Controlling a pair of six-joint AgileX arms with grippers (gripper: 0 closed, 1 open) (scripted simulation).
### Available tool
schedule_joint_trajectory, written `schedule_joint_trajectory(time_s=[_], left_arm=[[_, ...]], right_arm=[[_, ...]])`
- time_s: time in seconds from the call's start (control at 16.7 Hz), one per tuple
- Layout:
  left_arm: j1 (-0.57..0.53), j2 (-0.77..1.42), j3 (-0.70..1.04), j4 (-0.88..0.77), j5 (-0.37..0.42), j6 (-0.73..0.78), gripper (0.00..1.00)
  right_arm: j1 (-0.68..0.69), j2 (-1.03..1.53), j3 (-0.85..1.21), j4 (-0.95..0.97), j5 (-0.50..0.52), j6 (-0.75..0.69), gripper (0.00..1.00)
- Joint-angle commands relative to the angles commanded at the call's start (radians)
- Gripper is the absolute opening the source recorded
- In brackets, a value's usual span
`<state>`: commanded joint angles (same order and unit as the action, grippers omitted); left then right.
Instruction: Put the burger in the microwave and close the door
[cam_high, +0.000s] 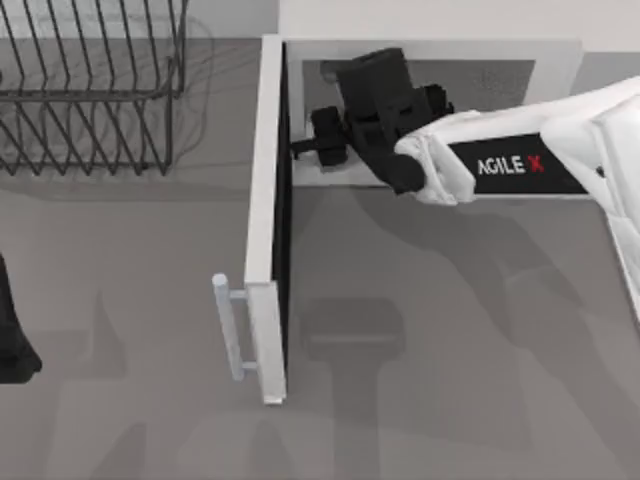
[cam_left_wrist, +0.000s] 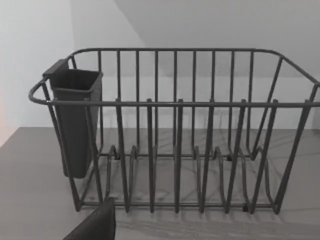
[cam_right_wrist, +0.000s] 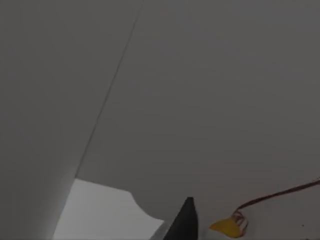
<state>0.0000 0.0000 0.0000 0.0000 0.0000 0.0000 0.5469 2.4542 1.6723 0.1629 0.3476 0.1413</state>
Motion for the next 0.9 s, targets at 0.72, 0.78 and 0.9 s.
schedule_joint_trajectory(time_s=[0.72, 0.78, 0.9], left_arm=[[0.000, 0.000, 0.000, 0.000, 0.000, 0.000, 1.00], [0.000, 0.000, 0.000, 0.000, 0.000, 0.000, 1.00], [0.000, 0.000, 0.000, 0.000, 0.000, 0.000, 1.00]], right_arm=[[0.085, -0.202, -0.173, 0.024, 0.059, 0.066, 1.00], [0.098, -0.223, -0.216, 0.023, 0.067, 0.076, 1.00], [0.126, -0.264, -0.308, 0.022, 0.086, 0.094, 1.00]])
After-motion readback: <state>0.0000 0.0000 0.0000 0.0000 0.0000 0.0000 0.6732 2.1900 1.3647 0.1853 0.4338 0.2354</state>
